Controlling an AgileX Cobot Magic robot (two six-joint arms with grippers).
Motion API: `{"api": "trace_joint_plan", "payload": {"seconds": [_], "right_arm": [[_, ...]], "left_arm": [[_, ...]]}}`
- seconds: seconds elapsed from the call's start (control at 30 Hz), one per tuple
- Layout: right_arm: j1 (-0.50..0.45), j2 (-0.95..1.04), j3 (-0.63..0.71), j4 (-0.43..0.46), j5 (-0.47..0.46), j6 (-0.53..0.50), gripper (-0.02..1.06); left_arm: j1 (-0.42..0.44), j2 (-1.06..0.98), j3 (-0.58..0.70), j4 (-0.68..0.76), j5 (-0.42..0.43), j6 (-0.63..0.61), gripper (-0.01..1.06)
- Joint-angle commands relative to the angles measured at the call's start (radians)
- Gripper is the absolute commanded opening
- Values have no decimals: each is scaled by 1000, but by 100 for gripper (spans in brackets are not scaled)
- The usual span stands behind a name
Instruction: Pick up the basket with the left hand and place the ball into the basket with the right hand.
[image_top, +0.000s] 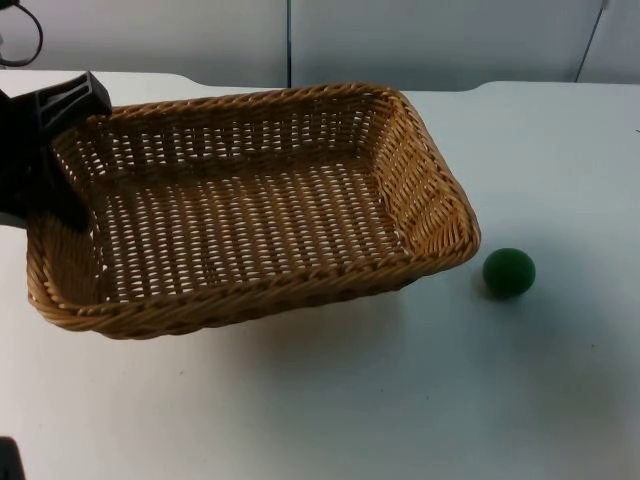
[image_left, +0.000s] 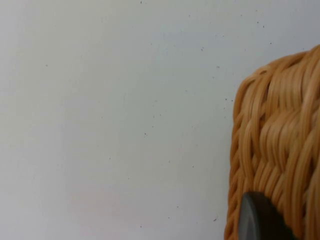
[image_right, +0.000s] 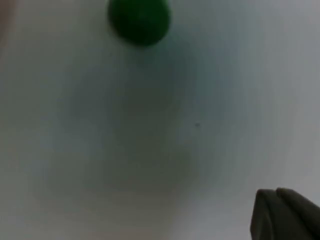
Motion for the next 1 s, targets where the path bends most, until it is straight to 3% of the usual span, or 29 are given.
{"api": "trace_joint_plan", "payload": {"seconds": [0.0,0.1,0.13,0.27,0.3,0.43,0.63,0.77,0.97], "right_arm": [[35,55,-18,-6,-40,1,1],[73,154,-101,8,-49,48,25],[73,154,-101,8,-49,48,25],[67,209,-169,37,-97,192,74],[57,221,-176,72,-111,243,80],[41,255,-176,153,-180,262,80],[23,326,-176,182,-251,262,78],[9,386,-176,275,-327,262,78],[9,420,-176,279,-422,262,78]], "left_arm": [[-1,-16,-1,-30,-10,-2,0],[-1,-16,-1,-30,-10,-2,0],[-1,-16,-1,-30,-10,-2,0],[-1,-16,-1,-30,-15,-2,0],[-1,-16,-1,-30,-18,-2,0],[-1,-16,-1,-30,-20,-2,0],[-1,-16,-1,-30,-21,-2,0],[-1,-16,-1,-30,-26,-2,0],[-1,-16,-1,-30,-32,-2,0]]}}
